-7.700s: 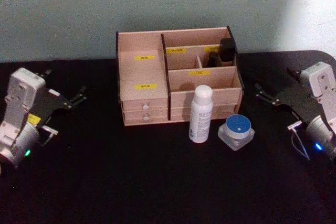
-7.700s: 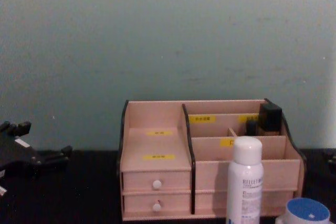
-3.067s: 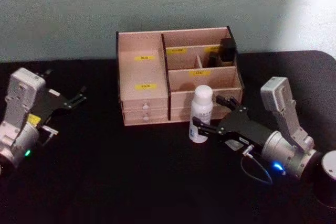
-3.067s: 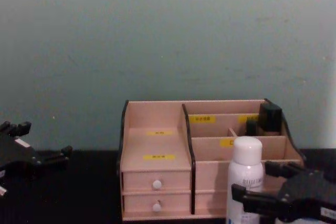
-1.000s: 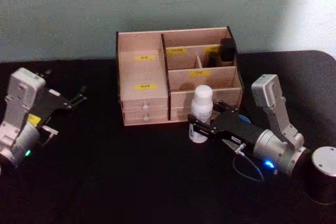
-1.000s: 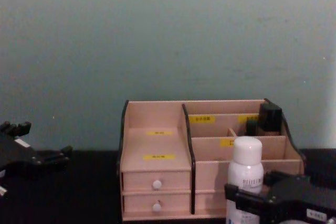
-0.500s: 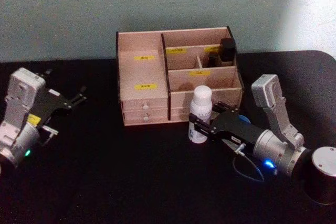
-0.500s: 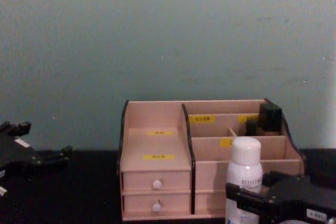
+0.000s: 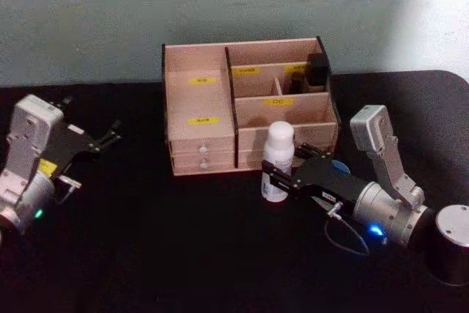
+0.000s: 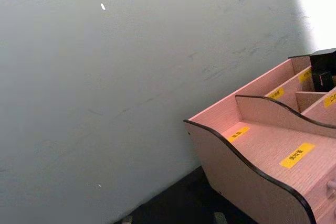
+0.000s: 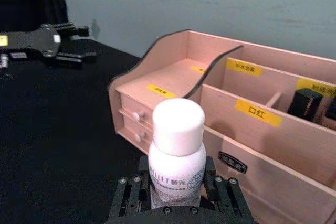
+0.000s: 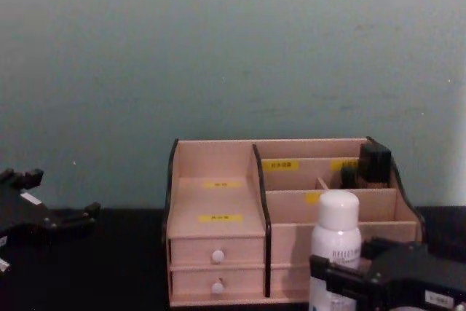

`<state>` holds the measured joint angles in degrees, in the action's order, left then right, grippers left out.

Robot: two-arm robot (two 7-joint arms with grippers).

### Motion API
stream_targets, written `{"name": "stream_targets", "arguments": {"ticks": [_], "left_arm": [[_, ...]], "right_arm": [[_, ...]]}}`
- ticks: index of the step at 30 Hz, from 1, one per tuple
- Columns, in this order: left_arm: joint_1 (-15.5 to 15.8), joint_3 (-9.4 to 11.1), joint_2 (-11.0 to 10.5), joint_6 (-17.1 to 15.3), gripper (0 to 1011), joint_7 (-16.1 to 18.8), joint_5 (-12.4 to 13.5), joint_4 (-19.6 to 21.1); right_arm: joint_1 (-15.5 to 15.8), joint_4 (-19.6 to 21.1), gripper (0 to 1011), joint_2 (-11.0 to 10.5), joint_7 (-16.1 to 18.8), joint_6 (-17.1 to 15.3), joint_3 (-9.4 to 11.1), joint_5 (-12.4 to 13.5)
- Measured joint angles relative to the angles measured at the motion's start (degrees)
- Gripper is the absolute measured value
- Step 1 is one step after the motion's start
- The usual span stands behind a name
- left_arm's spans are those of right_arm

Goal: Pick up the facial cleanser and watermelon frost from the table and place them into the tiered storage box.

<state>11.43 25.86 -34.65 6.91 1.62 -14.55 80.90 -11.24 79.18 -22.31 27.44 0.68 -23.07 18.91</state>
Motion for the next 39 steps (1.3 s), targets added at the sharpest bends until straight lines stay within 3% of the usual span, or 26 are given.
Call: {"name": "stream_targets", "arguments": {"ticks": [11, 22, 31, 39], "left_arm": [[0.0, 0.0, 0.0, 0.0, 1001, 0.0, 0.01, 0.0], [0.0, 0.0, 0.0, 0.0, 1001, 0.0, 0.0, 0.0], [0.0, 0.0, 0.0, 0.0, 1001, 0.0, 0.0, 0.0], [0.0, 0.0, 0.0, 0.0, 1001, 0.0, 0.0, 0.0]], "right_arm": [[0.82, 4.17, 594, -1.52, 1.64, -0.9, 0.45, 3.01], [-0.44, 8.49, 594, -2.06, 0.26, -1.71, 1.85, 6.05], [-3.87, 7.08, 594, -0.8, -2.31, -1.15, 2.58, 5.82], [-7.72, 2.98, 594, 1.03, -3.57, 0.12, 3.05, 4.52]]}}
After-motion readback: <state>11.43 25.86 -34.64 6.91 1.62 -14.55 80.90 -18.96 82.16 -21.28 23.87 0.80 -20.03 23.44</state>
